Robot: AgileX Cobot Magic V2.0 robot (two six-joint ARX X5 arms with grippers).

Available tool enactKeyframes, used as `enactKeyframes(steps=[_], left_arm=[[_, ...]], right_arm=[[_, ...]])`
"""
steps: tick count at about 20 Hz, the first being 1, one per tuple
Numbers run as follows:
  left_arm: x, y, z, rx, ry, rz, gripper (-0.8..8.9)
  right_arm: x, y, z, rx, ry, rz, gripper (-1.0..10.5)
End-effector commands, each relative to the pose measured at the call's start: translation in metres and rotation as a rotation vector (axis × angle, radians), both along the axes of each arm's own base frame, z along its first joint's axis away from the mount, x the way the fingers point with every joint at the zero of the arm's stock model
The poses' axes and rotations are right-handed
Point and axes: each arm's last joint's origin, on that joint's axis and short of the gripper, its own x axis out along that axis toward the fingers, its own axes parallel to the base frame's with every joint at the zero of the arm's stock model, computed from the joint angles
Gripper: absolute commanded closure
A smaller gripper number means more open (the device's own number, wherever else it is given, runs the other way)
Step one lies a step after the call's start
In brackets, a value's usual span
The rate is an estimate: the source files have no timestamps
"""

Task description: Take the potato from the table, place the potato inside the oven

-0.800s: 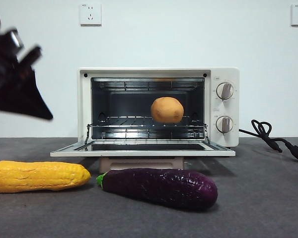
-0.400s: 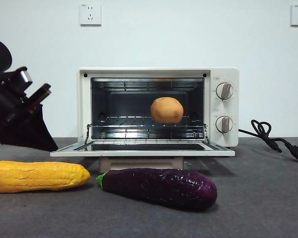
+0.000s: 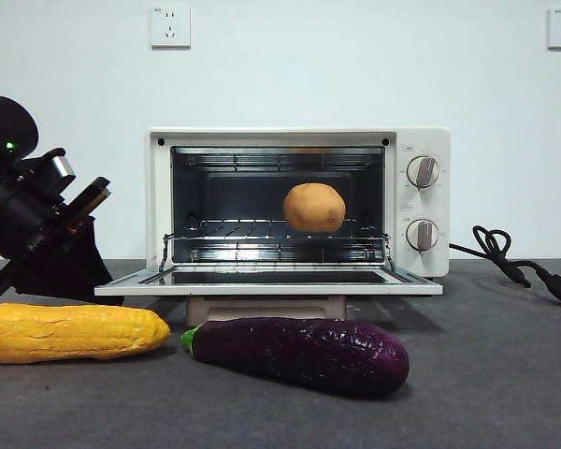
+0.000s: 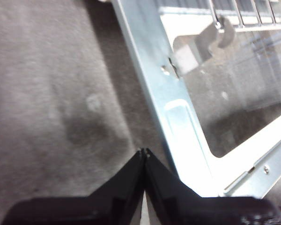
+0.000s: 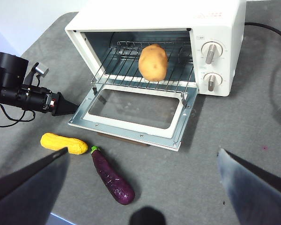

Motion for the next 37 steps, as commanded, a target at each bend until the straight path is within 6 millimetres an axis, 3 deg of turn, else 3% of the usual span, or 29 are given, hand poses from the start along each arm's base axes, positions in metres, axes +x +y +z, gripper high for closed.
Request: enactKeyframes(steps=[1, 24, 37], left_arm=[[-0.001, -0.005, -0.004, -0.009, 0.009, -0.017, 8.22], [0.010, -0.010, 0.010, -0.228, -0.052, -0.005, 8.22], [0.030, -0.012, 0.041, -0.381, -0.279, 0.101, 8.22]], right_arm=[[0.000, 0.000, 0.000, 0.009, -0.002, -0.001, 3.8], [0.000, 0.000, 0.000, 0.009, 0.000, -0.003, 3.8], [-0.001, 0.000, -0.002, 0.001, 0.017, -0.004, 3.8]])
